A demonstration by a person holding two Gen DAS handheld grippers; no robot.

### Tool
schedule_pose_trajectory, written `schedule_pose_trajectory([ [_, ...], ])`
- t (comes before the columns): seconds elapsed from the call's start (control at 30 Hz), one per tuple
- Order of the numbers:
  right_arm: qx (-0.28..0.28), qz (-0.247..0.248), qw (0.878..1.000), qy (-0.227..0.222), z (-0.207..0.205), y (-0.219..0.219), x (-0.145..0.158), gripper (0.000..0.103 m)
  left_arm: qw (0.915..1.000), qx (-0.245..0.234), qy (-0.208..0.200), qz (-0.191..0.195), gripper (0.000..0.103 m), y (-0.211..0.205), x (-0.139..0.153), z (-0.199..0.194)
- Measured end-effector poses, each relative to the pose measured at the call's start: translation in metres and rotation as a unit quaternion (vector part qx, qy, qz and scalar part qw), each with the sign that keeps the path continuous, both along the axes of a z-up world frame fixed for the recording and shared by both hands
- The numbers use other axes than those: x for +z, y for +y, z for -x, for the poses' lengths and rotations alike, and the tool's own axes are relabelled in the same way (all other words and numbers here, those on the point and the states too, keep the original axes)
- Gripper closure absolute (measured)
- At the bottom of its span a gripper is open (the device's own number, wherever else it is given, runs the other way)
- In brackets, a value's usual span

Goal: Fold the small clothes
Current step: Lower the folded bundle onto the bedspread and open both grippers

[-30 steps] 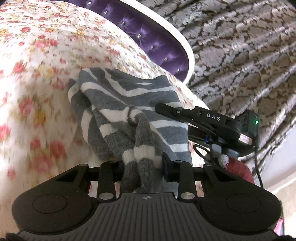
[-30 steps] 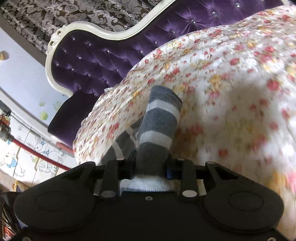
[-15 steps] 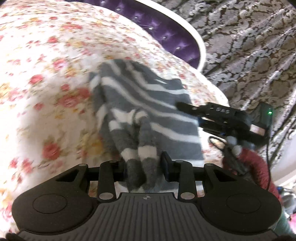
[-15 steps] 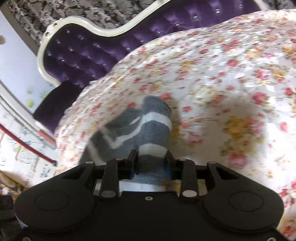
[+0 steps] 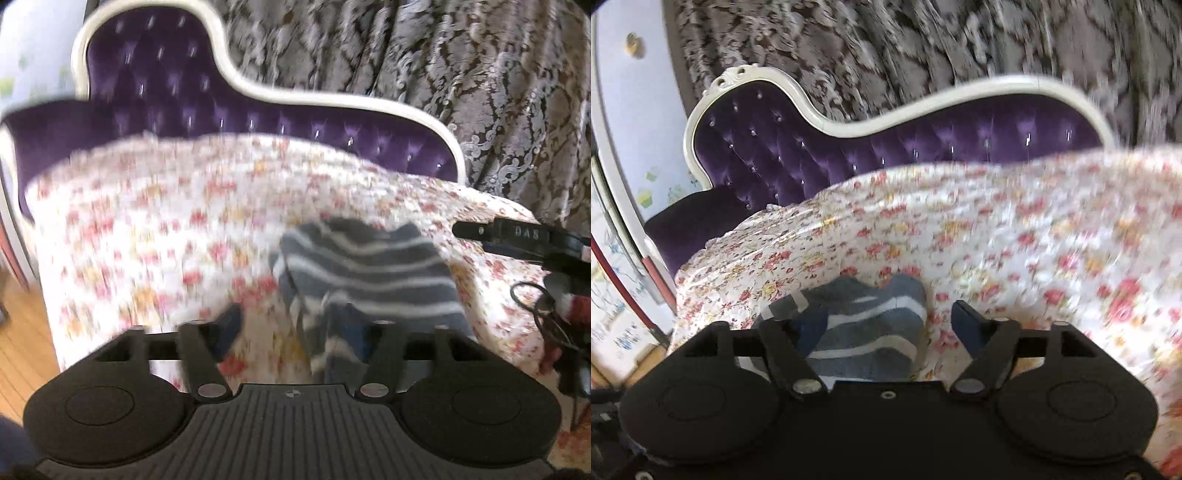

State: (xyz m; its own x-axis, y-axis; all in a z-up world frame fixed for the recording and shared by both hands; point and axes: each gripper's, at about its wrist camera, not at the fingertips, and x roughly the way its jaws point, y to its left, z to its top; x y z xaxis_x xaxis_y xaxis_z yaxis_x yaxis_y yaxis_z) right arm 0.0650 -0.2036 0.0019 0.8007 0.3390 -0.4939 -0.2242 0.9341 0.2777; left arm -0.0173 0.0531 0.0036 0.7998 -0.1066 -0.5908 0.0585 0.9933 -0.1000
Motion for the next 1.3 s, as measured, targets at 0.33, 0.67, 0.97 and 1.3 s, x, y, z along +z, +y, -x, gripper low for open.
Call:
schedule_pose_trajectory([
  [0.33,-0.018,0.104,0.994,0.009,0.019,0.033,-0.009,0.004,0.9963,0.016,0.042,-0.073,0.033,-0.040,-0.020,-0.051],
  [0.67,-0.023,0.121,0.988,0.097,0.012,0.031,-0.051,0.004,0.9922,0.027,0.095,-0.076,0.024,-0.034,-0.050,-0.067],
  [0.97,-0.042,0.114,0.991,0.051,-0.013,0.033,-0.023,0.005,0.9915,0.027,0.105,-0.072,0.021,-0.032,-0.052,-0.074],
  [1.3,-0.076,0.146,0.981,0.101,-0.068,0.028,-0.058,0.003,0.9916,0.028,0.108,-0.065,0.017,-0.029,-0.054,-0.074],
])
